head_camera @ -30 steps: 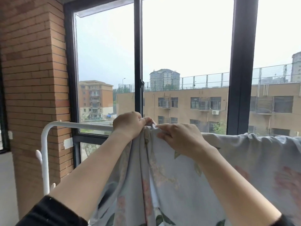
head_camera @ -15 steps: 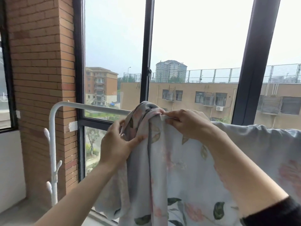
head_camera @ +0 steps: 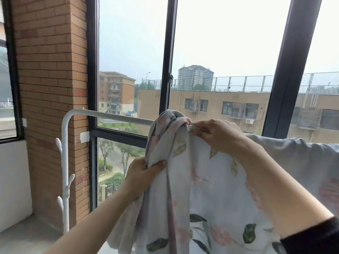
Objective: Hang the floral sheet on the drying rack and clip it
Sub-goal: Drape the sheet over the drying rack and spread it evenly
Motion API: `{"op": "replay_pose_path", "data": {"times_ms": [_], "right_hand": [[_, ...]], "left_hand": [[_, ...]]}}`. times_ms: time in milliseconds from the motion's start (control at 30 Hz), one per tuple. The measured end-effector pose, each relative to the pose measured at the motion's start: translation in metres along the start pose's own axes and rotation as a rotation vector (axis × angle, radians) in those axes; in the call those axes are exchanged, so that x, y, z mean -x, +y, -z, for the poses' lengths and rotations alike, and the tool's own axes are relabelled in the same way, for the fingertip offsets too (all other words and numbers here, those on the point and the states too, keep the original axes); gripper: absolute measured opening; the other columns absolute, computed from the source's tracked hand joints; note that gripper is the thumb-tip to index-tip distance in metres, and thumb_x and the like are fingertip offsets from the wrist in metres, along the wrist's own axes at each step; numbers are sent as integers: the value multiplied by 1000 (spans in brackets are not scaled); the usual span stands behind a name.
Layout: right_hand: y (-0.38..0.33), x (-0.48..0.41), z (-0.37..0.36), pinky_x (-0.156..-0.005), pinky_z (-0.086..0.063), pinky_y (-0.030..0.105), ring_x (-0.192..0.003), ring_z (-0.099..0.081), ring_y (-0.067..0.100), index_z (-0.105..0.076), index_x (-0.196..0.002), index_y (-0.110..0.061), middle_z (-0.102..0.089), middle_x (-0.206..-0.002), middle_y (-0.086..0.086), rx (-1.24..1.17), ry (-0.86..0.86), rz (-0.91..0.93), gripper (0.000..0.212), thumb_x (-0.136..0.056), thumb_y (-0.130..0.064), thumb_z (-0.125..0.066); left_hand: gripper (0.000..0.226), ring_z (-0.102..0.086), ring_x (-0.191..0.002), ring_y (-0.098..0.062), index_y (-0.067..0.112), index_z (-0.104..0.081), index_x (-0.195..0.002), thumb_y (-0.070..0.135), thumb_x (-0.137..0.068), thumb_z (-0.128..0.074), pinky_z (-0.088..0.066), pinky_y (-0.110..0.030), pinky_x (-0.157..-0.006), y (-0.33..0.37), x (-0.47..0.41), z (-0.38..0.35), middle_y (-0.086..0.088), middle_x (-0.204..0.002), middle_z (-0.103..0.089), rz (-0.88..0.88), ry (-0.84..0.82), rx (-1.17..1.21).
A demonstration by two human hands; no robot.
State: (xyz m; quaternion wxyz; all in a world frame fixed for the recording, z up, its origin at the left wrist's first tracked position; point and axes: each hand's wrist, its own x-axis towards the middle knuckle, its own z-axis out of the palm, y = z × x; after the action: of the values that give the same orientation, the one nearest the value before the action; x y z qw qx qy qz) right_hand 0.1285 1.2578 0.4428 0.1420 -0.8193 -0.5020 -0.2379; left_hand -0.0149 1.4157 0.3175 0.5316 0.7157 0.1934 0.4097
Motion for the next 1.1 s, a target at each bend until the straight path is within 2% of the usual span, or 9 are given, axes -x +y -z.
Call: {"op": "replay_pose_path", "data": {"times_ms": [133, 333, 433, 567, 667, 733, 867, 1000, 1100], "right_hand": [[11, 12, 11, -74, -40, 28, -109, -60, 19, -58, -123, -49, -66, -120, -12, 11, -20, -23, 33, -98, -54, -38], [28, 23, 23, -74, -43, 32, -99, -61, 22, -66, -104, -35, -69, -102, -3, -60, -34, -187, 32, -99, -47, -37], [47, 25, 30, -75, -43, 33, -95, -59, 25, -63, -88, -31, -68, -97, 1, -60, -58, -318, 30, -100, -42, -37], [67, 23, 32, -84, -49, 35, -94, -59, 26, -68, -86, -22, -68, -100, 4, -63, -126, -429, 29, -96, -32, -42], [74, 21, 30, -83, -49, 33, -91, -58, 28, -63, -72, -17, -68, -102, 10, -40, -131, -509, 26, -89, -23, -44], [72, 25, 31, -83, -48, 35, -95, -59, 28, -66, -84, -18, -68, -105, 9, -24, -82, -519, 25, -93, -28, -44], [52, 38, 33, -79, -49, 33, -92, -63, 17, -66, -109, -29, -70, -105, -4, -79, 119, -348, 29, -96, -46, -46], [18, 29, 28, -92, -48, 28, -104, -62, 8, -64, -121, -27, -66, -121, -9, -232, 119, -106, 36, -92, -46, -56], [-5, 14, 11, -81, -46, 26, -110, -61, 11, -56, -130, -39, -65, -122, -11, -193, 51, -60, 44, -89, -55, -55]], "left_hand": [[24, -66, -73, -12, 15, -75, -78, 37, -72, -80, -53, -36, -71, 48, -22, 17, -7, -80, -74, -221, 28, -87], [27, -62, -70, -13, 13, -70, -85, 40, -80, -73, -47, -26, -62, 122, -69, 0, -1, -78, -69, -532, 70, -337], [32, -63, -77, -22, 11, -69, -89, 41, -78, -66, -49, -32, -65, 135, -103, -22, -1, -83, -68, -577, 83, -494], [26, -60, -82, -24, 12, -63, -89, 38, -86, -62, -39, -29, -64, 138, -139, -51, 0, -81, -62, -453, -61, -763], [68, -56, -75, -17, 4, -62, -104, 66, -75, -63, -43, -30, -61, 126, -147, -62, -7, -84, -61, -148, -301, -956], [98, -59, -74, -20, -8, -60, -113, 79, -67, -57, -50, -40, -80, 119, -150, -64, -19, -96, -64, -73, -348, -963], [88, -57, -103, -25, 1, -53, -128, 74, -86, -27, -42, -36, -88, 116, -152, -61, -17, -128, -58, -175, -238, -978], [77, -57, -106, -25, 4, -64, -114, 63, -95, -19, -42, -36, -90, 108, -156, -52, -11, -123, -63, -240, -182, -884], [71, -58, -91, -22, 6, -69, -98, 59, -97, -21, -40, -31, -79, 107, -154, -49, -9, -102, -68, -273, -145, -814]]}}
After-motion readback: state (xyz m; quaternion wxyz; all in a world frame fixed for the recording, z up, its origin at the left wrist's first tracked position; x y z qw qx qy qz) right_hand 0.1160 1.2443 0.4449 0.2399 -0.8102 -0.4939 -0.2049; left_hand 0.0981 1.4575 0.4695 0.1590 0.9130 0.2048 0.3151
